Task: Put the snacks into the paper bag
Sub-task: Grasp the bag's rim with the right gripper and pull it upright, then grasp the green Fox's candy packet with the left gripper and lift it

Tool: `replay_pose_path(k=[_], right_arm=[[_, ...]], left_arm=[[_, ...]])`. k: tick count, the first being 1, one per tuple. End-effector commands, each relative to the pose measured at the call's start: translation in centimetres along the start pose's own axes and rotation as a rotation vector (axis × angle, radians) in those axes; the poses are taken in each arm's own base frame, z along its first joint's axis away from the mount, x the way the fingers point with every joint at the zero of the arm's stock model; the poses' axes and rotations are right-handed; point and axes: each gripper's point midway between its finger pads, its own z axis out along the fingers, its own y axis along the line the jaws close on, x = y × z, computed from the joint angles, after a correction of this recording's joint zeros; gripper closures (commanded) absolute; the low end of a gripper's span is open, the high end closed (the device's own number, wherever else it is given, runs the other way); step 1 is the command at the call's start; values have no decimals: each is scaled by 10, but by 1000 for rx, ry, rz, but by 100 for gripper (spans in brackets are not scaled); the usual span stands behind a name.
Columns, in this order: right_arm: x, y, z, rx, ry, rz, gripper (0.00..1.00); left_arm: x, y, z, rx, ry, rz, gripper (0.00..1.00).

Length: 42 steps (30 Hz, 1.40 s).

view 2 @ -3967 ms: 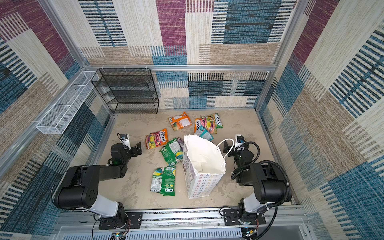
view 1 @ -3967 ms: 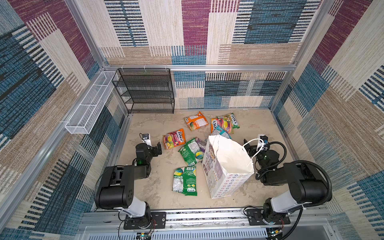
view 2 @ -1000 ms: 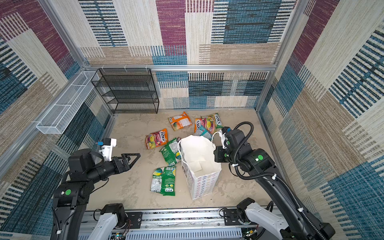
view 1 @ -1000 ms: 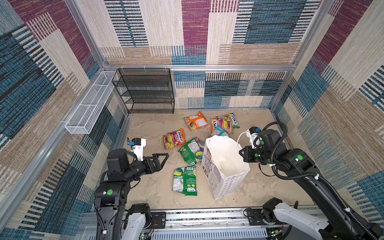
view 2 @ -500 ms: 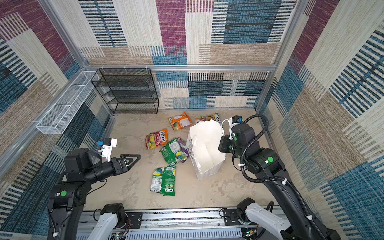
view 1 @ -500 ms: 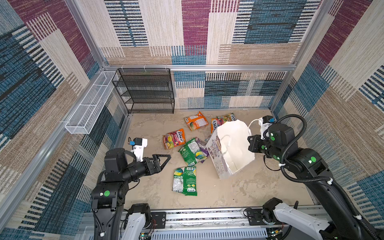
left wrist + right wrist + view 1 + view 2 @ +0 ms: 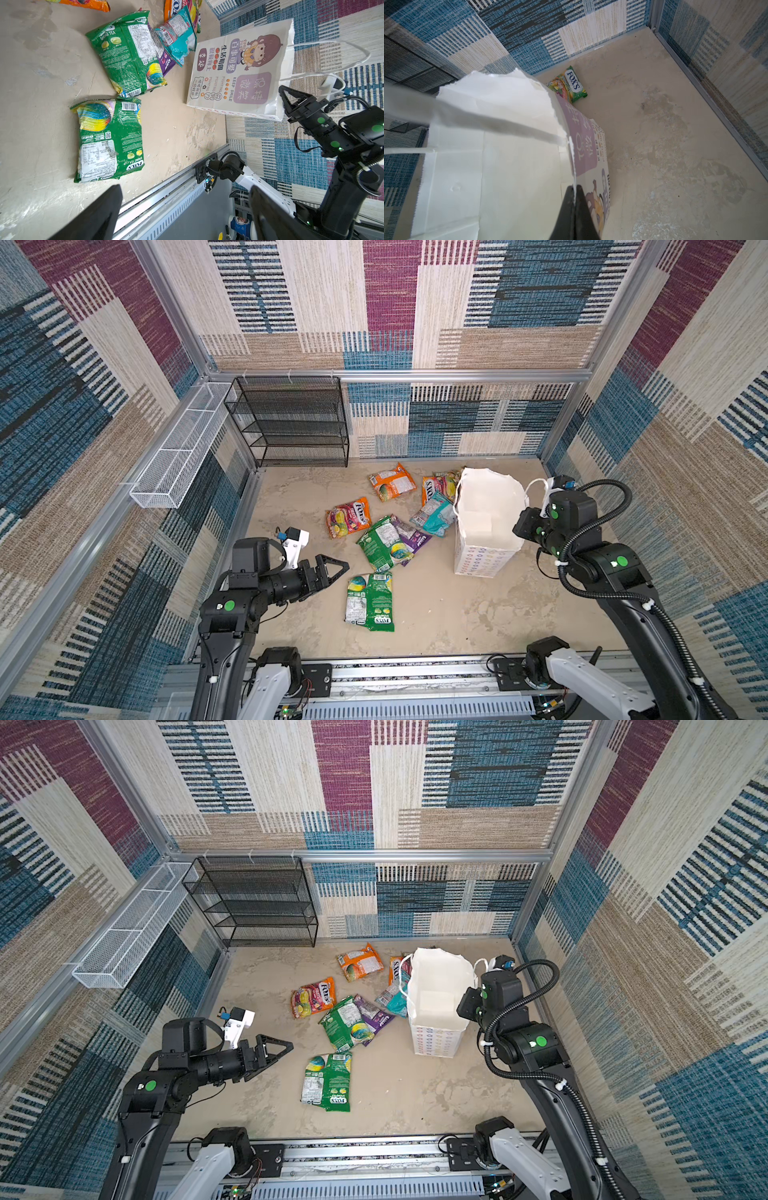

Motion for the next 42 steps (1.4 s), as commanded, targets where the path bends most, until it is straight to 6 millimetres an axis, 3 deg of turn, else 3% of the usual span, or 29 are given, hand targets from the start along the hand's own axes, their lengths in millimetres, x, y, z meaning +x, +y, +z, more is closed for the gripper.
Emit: replay_pose_path(k=[1,8,18,27,35,42], right_arm=[[3,-7,3,15,3,-2,100],[17,-13,10,1,39,6,100],[23,-2,22,-80,100,-43,100],[27,22,21,-199,167,-87,100],[31,28,9,-247,189,-105,100],[36,34,8,-290,211,-117,100]], left_arm=[[2,6,5,-29,17,-21,2],[14,29,23,-133,84,-68,3],[32,93,59,-339,139,-232,1],[32,122,95,-380,156,-238,4],[34,142,131,-451,201,-200,9],[40,154,150,-518,249,-158,21]])
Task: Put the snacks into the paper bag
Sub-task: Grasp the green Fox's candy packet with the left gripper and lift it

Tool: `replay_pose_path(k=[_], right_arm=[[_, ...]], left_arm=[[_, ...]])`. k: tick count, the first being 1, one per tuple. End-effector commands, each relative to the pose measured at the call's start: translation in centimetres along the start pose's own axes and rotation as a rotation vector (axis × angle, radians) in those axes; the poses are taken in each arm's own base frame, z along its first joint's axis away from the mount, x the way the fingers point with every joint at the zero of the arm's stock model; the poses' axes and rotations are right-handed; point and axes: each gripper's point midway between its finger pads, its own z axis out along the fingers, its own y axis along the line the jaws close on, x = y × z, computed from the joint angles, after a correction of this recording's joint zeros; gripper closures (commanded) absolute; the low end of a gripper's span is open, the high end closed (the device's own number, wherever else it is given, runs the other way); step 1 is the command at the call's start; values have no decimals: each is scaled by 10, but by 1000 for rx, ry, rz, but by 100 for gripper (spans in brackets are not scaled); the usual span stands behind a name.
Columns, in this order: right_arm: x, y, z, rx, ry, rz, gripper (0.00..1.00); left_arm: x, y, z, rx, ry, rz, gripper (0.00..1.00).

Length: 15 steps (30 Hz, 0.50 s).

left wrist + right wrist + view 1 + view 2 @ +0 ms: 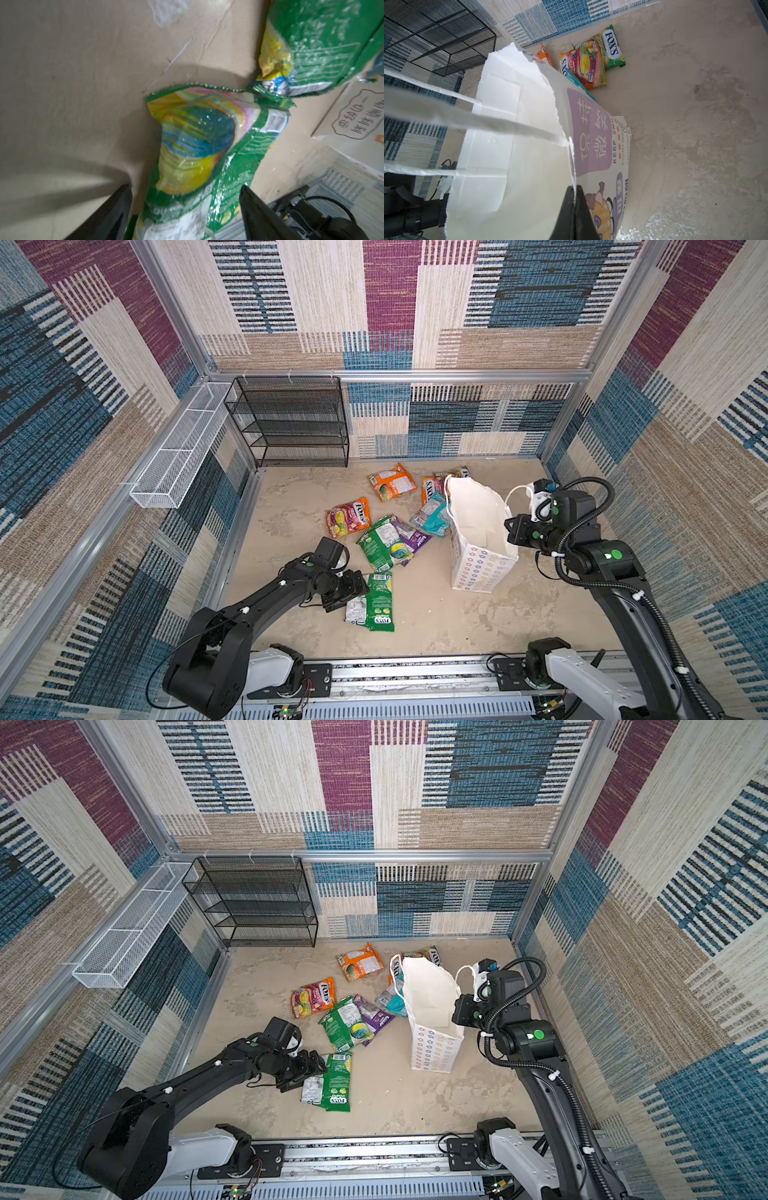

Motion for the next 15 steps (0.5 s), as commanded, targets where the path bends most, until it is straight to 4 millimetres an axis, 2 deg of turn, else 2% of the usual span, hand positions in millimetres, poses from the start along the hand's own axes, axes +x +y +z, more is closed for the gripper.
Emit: replay_pose_path(k=[1,8,12,15], right_arm=[[2,8,-2,-44,8,-20,100],[3,11,1,-62,17,-20,100],[-2,8,-5,-42,-23,-20,100],[-3,13,-5,-68,-13,-16,100]], left_arm=[[-11,-2,6,-16,-38,20,23],[-8,1,2,-31,-67,28,36],[-7,-9,0,7,-60,43,45],[-5,-15,3,59,-53,26,55]])
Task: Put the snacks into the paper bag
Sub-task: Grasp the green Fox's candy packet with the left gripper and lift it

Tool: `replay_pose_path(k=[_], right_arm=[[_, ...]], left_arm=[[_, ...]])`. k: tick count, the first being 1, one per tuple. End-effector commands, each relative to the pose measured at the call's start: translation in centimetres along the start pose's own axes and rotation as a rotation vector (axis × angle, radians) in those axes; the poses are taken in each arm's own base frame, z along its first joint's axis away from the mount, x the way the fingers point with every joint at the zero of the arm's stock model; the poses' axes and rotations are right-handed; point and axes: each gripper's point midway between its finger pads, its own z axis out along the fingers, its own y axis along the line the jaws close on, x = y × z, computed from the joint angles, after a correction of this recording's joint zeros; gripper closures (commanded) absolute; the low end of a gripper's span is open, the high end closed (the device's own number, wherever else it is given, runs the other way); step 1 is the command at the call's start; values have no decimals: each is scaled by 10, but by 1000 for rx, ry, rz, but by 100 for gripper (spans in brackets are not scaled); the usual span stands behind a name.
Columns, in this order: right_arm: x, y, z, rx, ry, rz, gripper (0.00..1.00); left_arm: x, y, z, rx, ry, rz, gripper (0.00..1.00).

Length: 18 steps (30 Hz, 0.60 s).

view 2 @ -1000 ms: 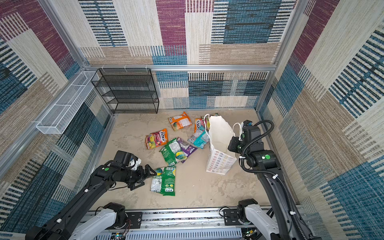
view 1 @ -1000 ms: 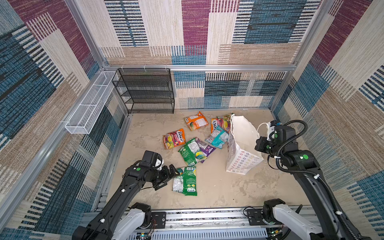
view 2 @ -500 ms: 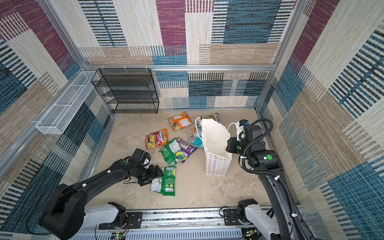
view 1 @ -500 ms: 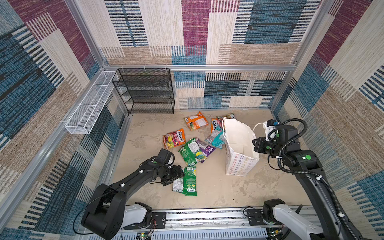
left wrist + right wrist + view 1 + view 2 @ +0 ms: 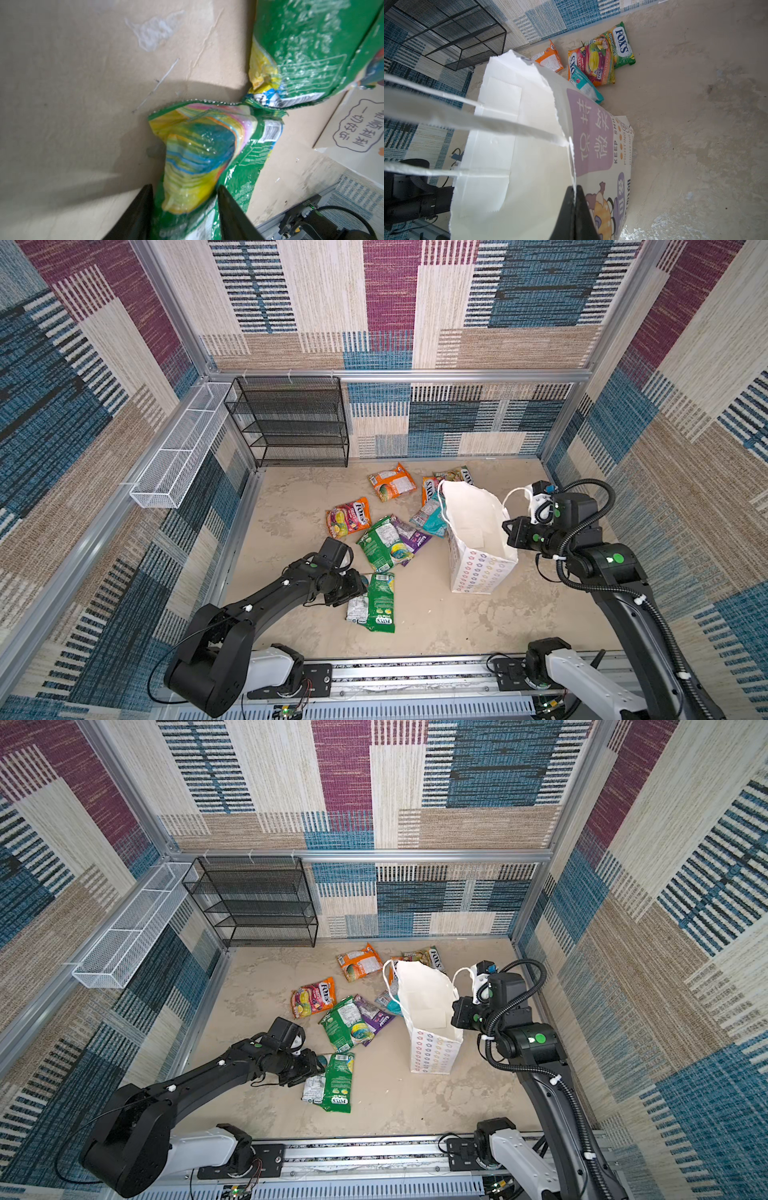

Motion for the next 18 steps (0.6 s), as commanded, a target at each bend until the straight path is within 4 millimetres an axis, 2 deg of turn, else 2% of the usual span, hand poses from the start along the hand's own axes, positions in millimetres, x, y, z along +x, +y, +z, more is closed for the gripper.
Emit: replay_pose_path(k=[1,6,15,18], right_arm=[[-7,7,-2,-30,-20,-3,100],[-8,12,-5,-55,-35,2,100],[-6,16,-7,-90,-45,10,100],[-6,17,-8,-94,-47,11,100]], left_arm=[[1,-12,3,76,9,-22,59],[6,-19,0,115,24,-55,76],[5,-42,-32,214,-13,-83,97],[5,-52,-44,264,-27,-91,100]])
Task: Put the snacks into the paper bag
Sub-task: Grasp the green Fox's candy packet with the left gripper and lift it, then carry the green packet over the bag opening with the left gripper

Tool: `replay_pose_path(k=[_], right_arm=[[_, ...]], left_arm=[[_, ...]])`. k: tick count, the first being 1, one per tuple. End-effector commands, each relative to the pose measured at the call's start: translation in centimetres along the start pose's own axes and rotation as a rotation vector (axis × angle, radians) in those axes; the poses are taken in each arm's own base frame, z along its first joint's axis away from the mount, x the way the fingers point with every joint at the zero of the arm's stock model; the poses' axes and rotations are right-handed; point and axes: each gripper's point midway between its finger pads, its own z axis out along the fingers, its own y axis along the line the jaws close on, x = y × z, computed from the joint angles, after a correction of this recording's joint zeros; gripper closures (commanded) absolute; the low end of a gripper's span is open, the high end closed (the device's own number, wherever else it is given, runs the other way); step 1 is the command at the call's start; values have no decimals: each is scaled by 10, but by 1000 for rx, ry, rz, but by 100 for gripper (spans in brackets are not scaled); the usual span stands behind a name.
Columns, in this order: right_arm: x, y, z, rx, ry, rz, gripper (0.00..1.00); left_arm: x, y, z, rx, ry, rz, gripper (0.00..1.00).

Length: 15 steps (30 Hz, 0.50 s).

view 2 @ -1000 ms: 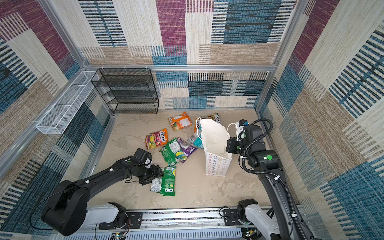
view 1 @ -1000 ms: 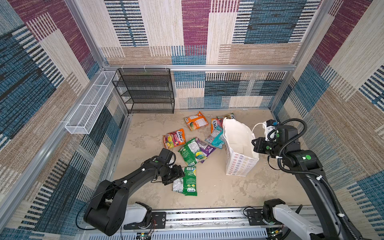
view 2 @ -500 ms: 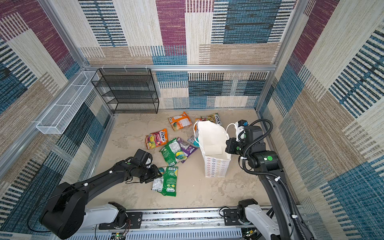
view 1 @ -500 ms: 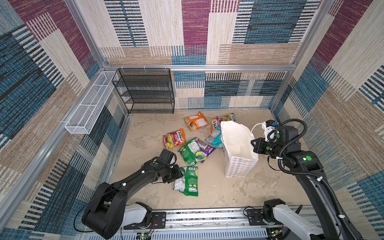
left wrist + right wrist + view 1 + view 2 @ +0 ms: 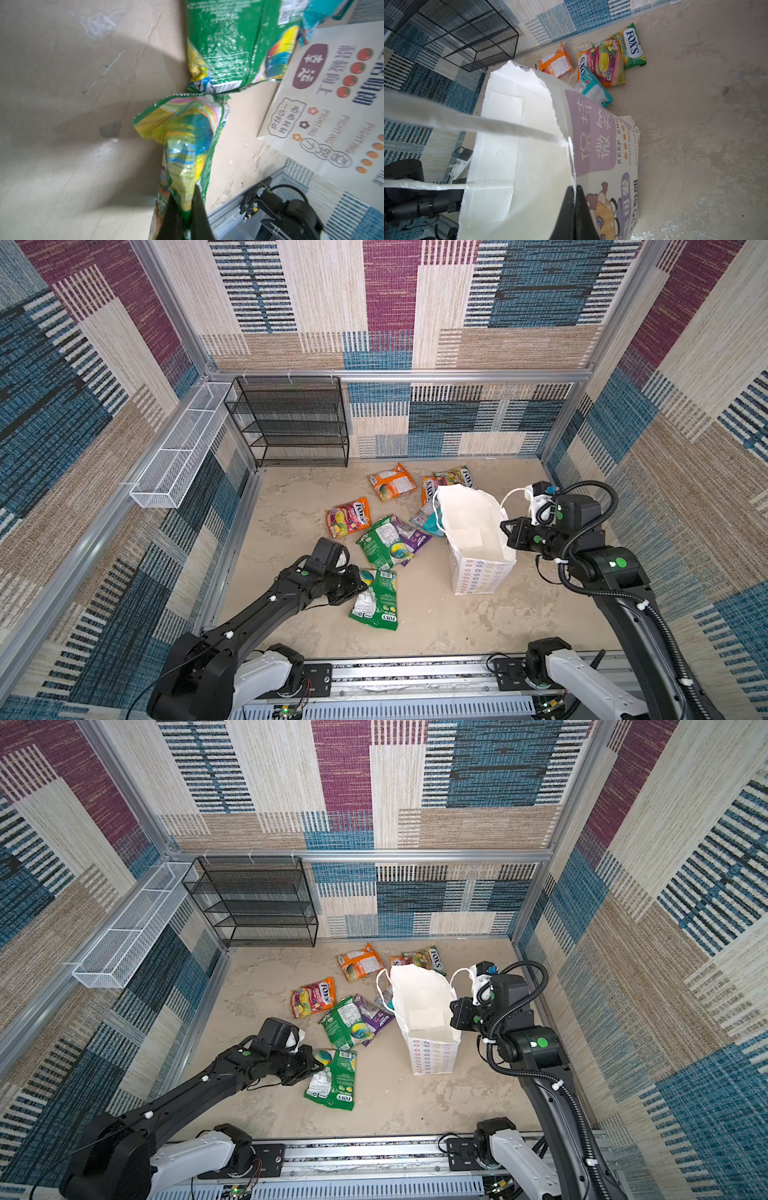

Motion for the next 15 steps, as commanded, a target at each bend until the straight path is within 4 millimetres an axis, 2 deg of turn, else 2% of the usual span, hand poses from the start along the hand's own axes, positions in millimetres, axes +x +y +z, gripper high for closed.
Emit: replay_pose_path(k=[1,9,15], right_arm=[[-8,8,-2,-38,-32,1,100],[-4,14,-8,-59,-8,63,100],[-10,18,-27,-53,-43,105,100]], left_arm=[[2,-19,-12,73,4,-35,100],[-1,-54,-55,153,-59,20,100],[-6,-93,-101,234,-127,107,100]])
